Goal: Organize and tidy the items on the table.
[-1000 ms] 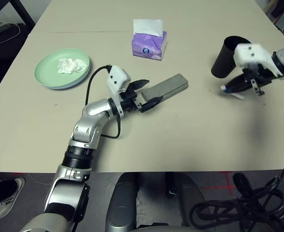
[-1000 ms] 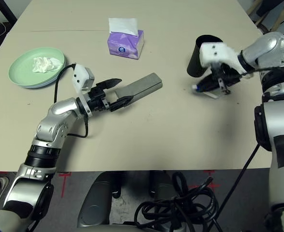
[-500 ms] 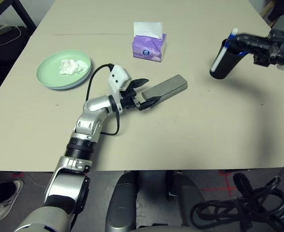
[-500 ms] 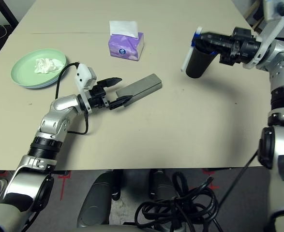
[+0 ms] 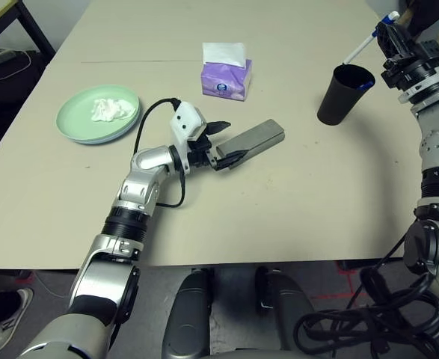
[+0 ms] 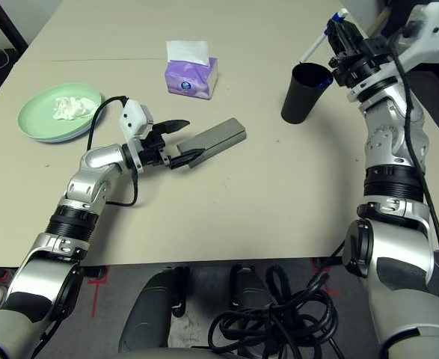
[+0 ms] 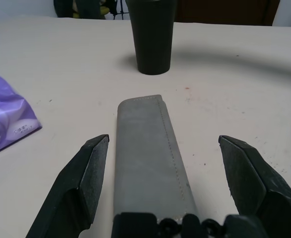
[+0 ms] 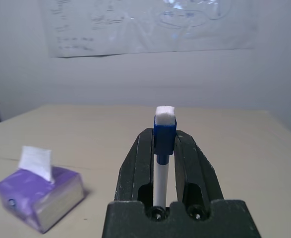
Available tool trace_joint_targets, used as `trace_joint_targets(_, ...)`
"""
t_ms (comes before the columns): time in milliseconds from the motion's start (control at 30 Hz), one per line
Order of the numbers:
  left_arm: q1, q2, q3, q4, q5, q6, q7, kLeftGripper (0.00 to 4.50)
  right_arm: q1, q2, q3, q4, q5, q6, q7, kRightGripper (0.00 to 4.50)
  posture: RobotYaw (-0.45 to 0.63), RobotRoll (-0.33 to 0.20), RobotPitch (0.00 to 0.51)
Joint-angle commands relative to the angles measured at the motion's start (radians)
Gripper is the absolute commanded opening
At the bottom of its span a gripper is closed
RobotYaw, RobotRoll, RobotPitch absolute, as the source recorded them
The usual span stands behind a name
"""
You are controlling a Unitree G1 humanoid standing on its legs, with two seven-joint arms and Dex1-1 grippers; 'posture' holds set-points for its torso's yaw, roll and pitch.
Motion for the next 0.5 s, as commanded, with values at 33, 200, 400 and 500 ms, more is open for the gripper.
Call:
trace_joint_targets(33, -0.010, -0.003, -0.013, 0.000, 0.009, 0.000, -0.014, 4.50, -0.046, -0.028, 0.021, -0.011, -0.034, 0.081, -0.063, 0.42, 0.03, 0.000, 0.127)
trace_joint_targets(200, -0.009, -0.005, -0.012, -0.005, 0.008, 0.004, -0.014, 4.50, -0.082, -0.057, 0.048, -0.019, -0.052, 0.199, -0.086, 0.42, 0.04, 0.000, 0.124)
trace_joint_targets(400, -0.005, -0.006, -0.010, -0.013, 0.005, 0.008, -0.012, 4.50, -0.086, -0.059, 0.065, -0.046, -0.043, 0.326, -0.083, 0.42, 0.04, 0.000, 0.123)
trace_joint_targets(500, -0.003, -0.006, -0.009, -0.016, 0.004, 0.011, -0.010, 4.50, -0.089, -0.056, 0.066, -0.052, -0.044, 0.348, -0.080, 0.42, 0.05, 0.000, 0.123)
